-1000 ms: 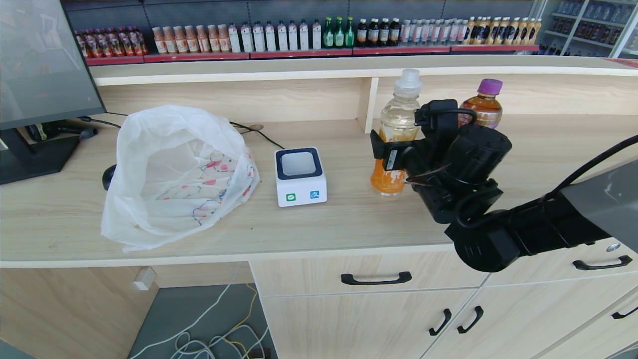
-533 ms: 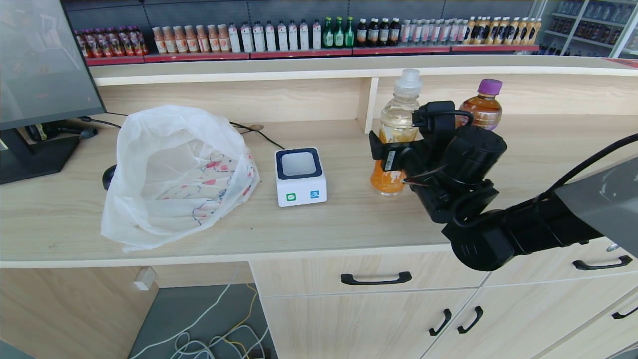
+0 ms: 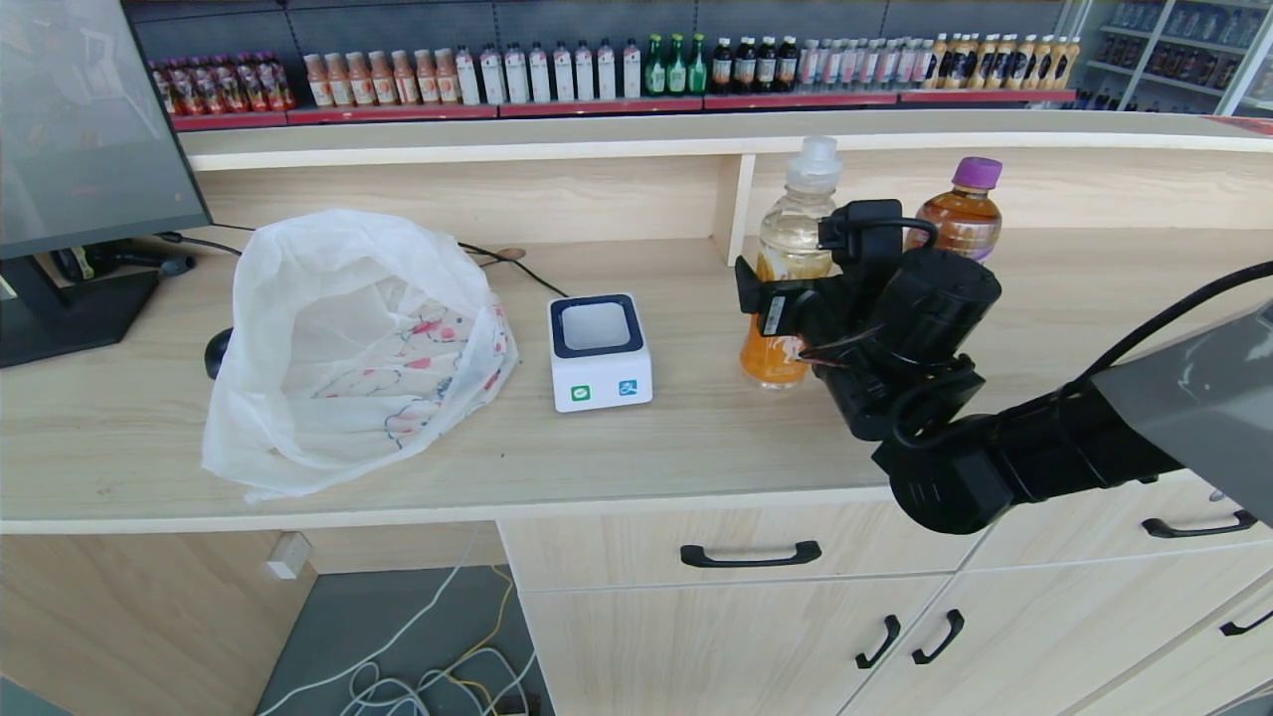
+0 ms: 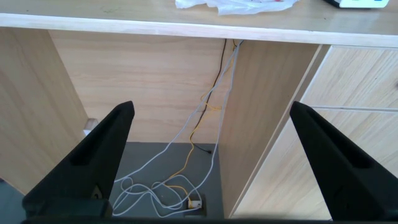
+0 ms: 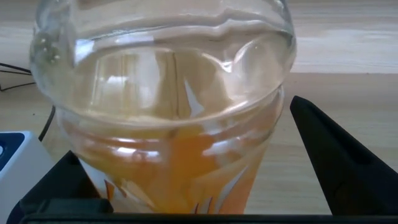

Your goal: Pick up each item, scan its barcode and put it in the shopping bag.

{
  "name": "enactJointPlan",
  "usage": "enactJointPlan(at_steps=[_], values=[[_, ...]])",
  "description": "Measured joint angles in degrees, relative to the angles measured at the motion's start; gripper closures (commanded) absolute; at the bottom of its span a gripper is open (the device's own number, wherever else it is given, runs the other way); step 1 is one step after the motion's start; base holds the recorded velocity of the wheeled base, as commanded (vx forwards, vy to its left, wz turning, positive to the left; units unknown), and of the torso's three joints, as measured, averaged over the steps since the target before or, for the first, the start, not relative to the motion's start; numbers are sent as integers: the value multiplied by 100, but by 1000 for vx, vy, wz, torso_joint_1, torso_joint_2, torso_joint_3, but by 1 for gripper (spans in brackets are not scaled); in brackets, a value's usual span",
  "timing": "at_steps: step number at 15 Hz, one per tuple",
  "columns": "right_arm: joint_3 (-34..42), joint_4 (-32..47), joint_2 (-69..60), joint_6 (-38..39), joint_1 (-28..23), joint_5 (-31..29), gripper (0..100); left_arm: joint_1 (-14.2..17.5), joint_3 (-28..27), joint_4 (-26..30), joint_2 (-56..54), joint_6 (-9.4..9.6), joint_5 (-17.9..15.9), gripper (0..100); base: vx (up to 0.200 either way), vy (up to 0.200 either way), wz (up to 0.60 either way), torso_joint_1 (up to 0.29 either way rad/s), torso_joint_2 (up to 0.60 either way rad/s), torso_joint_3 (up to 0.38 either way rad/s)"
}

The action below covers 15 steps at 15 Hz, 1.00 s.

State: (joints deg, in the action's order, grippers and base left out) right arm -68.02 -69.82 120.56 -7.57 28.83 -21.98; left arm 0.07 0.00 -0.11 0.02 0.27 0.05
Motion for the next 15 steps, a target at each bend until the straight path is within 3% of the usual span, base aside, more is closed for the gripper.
enactJointPlan(at_steps=[1, 15], values=[[0, 0, 0, 7, 0, 0, 100, 0, 0, -2, 0, 0, 0, 0, 0, 0, 0, 0, 0, 0], [-100, -121, -22, 54, -4, 11, 100, 0, 0, 0, 0, 0, 0, 0, 0, 0, 0, 0, 0, 0]])
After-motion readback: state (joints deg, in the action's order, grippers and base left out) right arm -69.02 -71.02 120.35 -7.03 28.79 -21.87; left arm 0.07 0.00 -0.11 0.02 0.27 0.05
